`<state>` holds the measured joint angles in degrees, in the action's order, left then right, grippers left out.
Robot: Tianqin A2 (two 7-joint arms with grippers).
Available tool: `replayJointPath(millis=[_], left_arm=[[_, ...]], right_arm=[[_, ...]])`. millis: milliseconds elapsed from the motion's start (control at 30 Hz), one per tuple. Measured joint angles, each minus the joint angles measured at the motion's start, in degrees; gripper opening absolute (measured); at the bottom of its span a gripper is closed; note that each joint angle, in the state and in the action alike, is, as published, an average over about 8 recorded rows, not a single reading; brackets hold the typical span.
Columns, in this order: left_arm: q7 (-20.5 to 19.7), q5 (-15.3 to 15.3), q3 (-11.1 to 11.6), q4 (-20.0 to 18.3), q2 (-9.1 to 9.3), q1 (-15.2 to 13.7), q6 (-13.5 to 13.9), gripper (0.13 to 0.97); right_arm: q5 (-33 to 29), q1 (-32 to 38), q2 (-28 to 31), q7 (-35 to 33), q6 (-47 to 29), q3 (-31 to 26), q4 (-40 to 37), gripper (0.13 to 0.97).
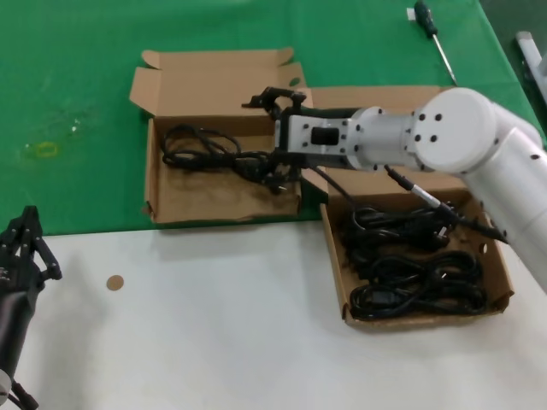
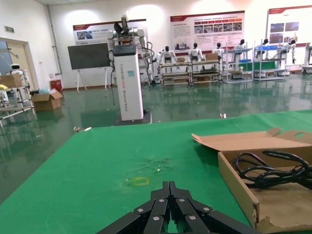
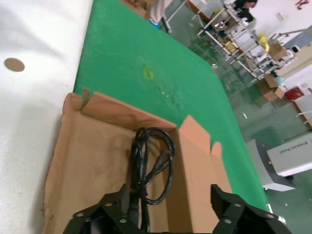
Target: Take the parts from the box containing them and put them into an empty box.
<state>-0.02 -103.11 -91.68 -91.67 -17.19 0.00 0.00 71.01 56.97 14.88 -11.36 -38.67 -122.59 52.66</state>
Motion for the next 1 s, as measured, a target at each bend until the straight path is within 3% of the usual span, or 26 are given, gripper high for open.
replayJointPath(millis=[267, 567, 800, 1000], left_arm=[[0.0, 0.0, 0.0, 0.0, 0.0, 0.0, 0.0, 0.155], [0.0, 0.0, 0.0, 0.0, 0.0, 0.0, 0.0, 0.198], [0.0, 0.0, 0.0, 0.0, 0.0, 0.0, 0.0, 0.222], [0.0, 0.0, 0.0, 0.0, 0.0, 0.0, 0.0, 0.325]], right_arm=[[-0.1, -0.7, 0.8, 1.5, -0.1, 0.5, 1.9, 0.652], [2.1, -4.5, 0.9, 2.2, 2.5, 2.5, 4.5, 0.829], [4.9, -9.5, 1.1, 3.0, 6.0, 5.2, 7.8, 0.868], [7.5, -14.0, 1.2, 3.8, 9.1, 7.7, 10.7, 0.933]])
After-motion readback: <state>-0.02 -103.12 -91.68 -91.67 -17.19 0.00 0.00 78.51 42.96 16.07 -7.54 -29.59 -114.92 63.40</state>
